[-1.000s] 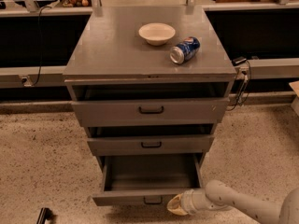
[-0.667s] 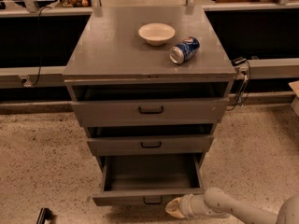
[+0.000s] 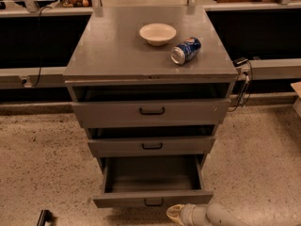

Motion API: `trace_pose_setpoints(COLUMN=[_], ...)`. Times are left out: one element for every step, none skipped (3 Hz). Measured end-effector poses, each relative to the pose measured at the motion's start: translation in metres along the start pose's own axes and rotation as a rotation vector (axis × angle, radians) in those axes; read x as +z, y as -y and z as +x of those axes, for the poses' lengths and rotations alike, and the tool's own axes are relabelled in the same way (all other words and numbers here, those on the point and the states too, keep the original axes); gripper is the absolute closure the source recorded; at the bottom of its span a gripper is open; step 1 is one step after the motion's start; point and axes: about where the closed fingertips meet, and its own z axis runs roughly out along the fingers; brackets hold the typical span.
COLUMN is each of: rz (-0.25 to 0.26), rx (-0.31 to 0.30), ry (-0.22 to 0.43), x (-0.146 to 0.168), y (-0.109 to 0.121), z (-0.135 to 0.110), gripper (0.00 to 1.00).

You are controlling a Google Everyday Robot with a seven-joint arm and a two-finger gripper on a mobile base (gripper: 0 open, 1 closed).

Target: Close bottom drawer

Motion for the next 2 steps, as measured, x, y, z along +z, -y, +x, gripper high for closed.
trace_pose_setpoints(rz=[0.059,0.098], rx=[-0.008,-0.036], ry=[0.015,0.050], x=[0.015,0.025], y=[0.011,0.029], z=[0.011,0.012], gripper=[1.00,1.00])
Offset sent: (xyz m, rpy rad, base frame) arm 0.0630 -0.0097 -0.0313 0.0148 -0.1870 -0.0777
